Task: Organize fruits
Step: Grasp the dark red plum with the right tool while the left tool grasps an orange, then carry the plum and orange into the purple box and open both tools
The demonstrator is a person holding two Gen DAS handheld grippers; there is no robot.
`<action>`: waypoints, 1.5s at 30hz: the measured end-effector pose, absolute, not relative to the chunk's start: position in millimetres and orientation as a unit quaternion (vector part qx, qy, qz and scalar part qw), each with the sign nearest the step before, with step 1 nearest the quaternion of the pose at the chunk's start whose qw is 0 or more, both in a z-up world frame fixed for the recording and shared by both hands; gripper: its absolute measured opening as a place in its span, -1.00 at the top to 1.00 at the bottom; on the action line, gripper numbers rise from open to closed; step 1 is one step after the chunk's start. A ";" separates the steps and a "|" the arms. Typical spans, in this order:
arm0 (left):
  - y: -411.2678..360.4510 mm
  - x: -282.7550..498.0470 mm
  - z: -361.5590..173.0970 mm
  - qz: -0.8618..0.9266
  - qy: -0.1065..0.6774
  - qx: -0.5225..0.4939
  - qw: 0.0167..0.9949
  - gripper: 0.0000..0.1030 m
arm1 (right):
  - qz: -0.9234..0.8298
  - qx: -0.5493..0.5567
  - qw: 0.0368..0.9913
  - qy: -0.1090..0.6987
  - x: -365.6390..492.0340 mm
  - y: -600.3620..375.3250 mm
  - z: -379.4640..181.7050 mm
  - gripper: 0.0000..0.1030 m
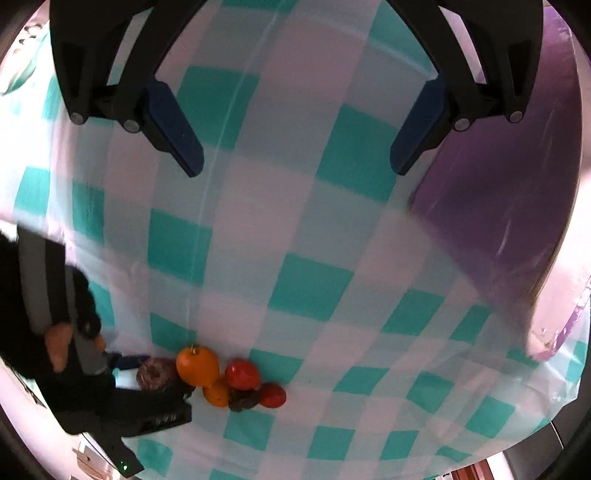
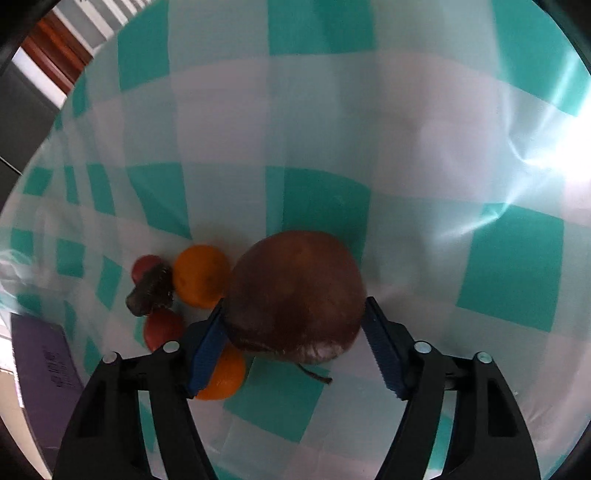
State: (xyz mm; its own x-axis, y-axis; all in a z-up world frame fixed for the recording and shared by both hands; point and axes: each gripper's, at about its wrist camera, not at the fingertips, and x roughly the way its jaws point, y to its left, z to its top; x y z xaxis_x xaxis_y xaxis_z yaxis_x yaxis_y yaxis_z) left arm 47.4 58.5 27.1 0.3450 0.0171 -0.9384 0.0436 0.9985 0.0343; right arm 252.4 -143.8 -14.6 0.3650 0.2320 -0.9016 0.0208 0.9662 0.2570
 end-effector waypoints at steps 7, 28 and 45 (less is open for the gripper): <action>48.6 108.6 23.6 -0.003 0.579 -0.074 0.812 -0.96 | 0.063 0.121 0.830 0.541 236.8 -155.9 -11.1 -0.22; -45.9 209.3 2.5 0.006 0.530 -0.045 0.847 0.11 | 0.076 0.169 0.885 0.428 120.4 -237.2 46.6 -0.23; -3.5 14.9 7.4 -0.104 0.561 -0.012 0.821 0.12 | 0.122 0.153 0.844 0.500 17.2 -165.4 16.7 -0.23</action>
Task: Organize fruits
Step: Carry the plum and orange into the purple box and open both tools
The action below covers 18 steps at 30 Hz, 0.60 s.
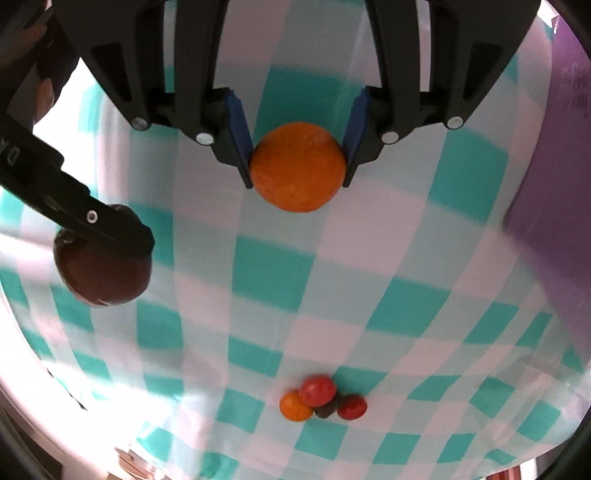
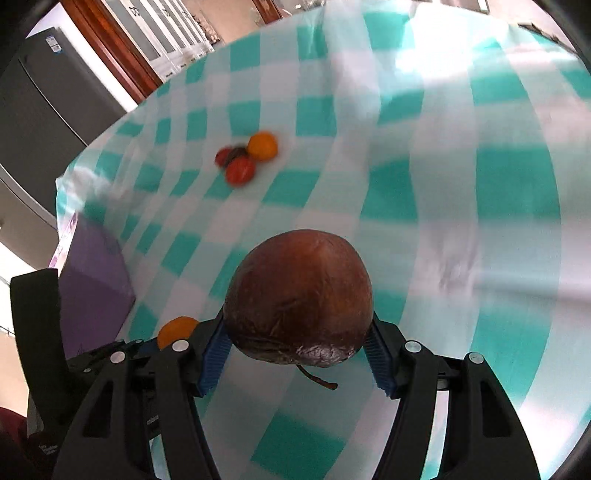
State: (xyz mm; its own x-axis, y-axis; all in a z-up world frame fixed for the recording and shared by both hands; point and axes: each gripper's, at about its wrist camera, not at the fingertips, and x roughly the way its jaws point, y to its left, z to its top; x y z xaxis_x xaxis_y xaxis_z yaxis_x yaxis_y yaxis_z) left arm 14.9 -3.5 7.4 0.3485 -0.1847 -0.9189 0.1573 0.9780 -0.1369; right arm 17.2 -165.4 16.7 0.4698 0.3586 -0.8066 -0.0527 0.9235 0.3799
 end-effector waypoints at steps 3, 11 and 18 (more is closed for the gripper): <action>19.7 0.2 13.6 -0.121 0.559 -0.008 0.820 0.12 | 0.109 0.159 0.837 0.512 -1.7 -157.8 15.9 -0.23; 48.7 -54.5 67.3 -0.202 0.523 0.020 0.828 0.12 | 0.080 0.198 0.834 0.509 -59.8 -129.4 46.6 -0.23; 81.5 -89.5 116.0 -0.248 0.469 0.045 0.846 0.12 | 0.064 0.209 0.849 0.481 -102.5 -92.2 84.9 -0.23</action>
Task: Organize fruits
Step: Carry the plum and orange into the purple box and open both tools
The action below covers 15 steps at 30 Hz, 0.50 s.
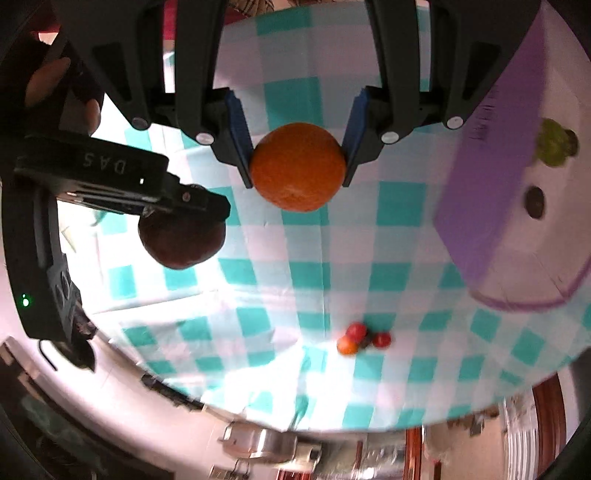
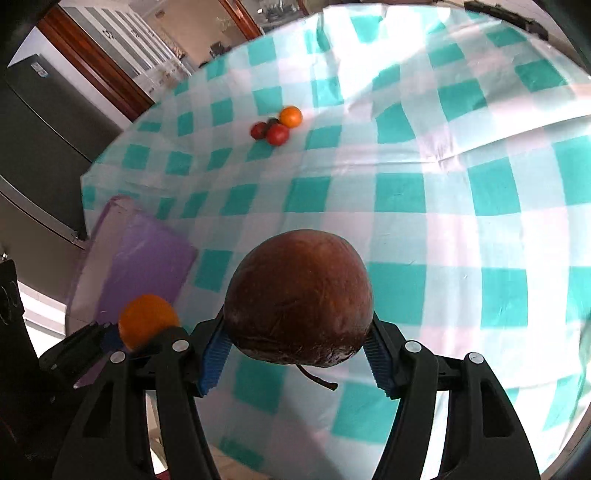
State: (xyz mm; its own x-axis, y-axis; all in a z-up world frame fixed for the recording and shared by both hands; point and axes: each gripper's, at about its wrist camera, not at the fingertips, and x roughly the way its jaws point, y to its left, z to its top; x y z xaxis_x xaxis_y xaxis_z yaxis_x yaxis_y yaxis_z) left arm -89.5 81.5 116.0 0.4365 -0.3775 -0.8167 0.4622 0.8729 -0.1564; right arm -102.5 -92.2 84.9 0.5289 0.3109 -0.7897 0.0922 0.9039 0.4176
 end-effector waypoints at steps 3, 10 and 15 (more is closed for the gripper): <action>109.1 -100.9 141.5 -0.248 0.439 0.039 0.863 0.12 | 0.072 0.200 0.862 0.460 -108.8 -69.9 108.0 -0.23; 205.8 -112.4 186.3 -0.189 0.393 -0.025 0.899 0.12 | 0.143 0.150 0.883 0.421 -100.8 18.2 165.8 -0.23; 278.5 -115.5 180.1 -0.113 0.407 -0.090 0.902 0.12 | 0.204 0.112 0.870 0.435 -82.1 80.3 180.0 -0.23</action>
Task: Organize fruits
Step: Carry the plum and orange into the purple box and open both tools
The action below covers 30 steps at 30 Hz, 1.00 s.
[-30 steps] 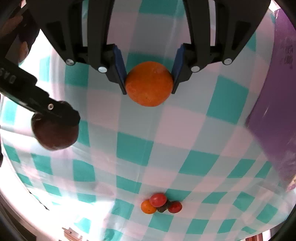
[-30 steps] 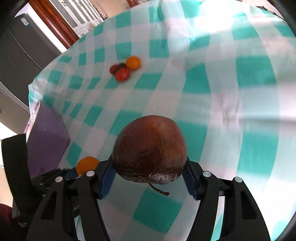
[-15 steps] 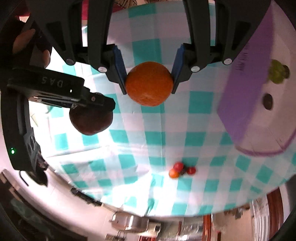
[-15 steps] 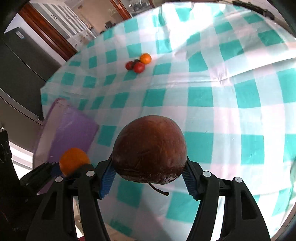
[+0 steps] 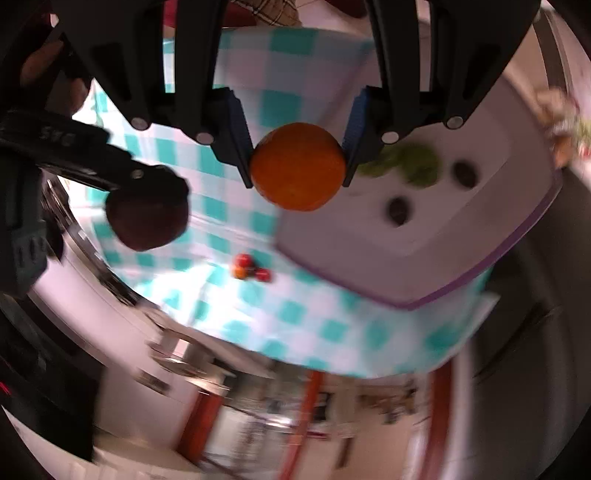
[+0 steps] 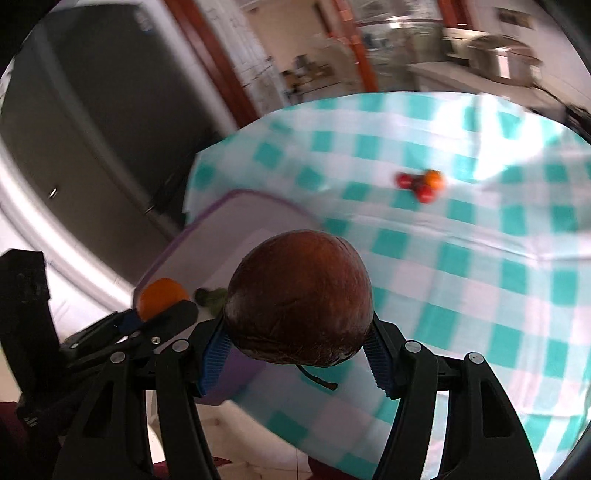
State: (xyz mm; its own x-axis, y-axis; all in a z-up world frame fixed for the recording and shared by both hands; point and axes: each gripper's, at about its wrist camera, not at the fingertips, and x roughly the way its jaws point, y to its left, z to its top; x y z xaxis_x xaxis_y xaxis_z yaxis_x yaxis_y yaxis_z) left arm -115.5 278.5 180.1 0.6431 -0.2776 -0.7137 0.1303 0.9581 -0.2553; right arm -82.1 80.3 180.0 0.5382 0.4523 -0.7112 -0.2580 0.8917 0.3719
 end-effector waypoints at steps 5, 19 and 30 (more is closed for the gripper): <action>345.9 -107.0 153.6 -0.020 0.456 -0.150 0.877 0.12 | 0.252 0.057 0.838 0.481 -49.5 144.5 170.8 -0.23; 375.6 -32.9 75.2 0.078 0.620 -0.111 0.773 0.12 | 0.226 -0.087 0.698 0.674 79.7 258.4 68.2 -0.23; 371.2 -15.5 43.5 0.077 0.669 -0.084 0.735 0.12 | 0.216 -0.111 0.631 0.737 106.7 270.3 15.1 -0.23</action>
